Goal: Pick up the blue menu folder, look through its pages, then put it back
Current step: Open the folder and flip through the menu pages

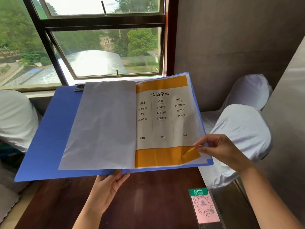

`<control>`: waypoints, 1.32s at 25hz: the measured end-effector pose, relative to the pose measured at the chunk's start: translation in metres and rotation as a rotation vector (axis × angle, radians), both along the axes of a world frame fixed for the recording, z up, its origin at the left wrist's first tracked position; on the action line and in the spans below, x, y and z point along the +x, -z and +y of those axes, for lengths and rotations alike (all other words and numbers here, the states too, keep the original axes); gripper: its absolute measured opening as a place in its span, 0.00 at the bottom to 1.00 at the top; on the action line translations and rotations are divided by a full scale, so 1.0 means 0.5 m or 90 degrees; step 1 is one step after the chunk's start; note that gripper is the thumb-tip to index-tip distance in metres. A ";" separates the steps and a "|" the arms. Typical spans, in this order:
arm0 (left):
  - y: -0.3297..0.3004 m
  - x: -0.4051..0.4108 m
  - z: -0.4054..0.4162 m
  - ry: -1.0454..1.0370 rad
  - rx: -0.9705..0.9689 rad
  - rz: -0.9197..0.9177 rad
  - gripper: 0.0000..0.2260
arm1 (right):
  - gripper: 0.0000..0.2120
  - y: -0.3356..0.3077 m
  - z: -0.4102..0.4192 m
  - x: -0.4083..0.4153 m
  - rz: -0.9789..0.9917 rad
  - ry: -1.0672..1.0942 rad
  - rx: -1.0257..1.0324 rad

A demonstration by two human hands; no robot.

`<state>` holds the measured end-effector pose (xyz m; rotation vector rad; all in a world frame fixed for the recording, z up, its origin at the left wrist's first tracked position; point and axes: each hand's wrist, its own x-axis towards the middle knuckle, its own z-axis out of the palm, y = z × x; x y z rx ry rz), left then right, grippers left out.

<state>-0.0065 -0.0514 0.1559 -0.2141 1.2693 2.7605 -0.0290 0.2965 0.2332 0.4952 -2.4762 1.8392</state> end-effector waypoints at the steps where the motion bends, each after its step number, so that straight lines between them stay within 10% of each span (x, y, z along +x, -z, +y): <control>1: 0.001 -0.001 0.001 -0.002 0.004 -0.001 0.16 | 0.06 0.002 -0.004 -0.002 0.009 0.020 0.004; 9: 0.006 0.004 0.014 -0.012 0.031 -0.012 0.14 | 0.04 -0.043 -0.062 0.020 0.220 0.262 0.189; 15: -0.006 0.017 0.041 0.015 0.032 0.005 0.17 | 0.20 -0.097 -0.195 0.046 0.032 -0.218 -0.342; 21: -0.015 0.039 0.060 0.042 0.009 0.012 0.16 | 0.38 -0.029 -0.298 -0.002 0.297 0.025 0.429; 28: -0.022 0.053 0.061 0.084 -0.054 0.052 0.15 | 0.33 0.014 -0.341 -0.016 0.323 0.090 0.645; 33: -0.018 0.048 0.053 0.080 -0.070 0.065 0.15 | 0.34 -0.015 -0.293 -0.005 0.334 0.189 0.535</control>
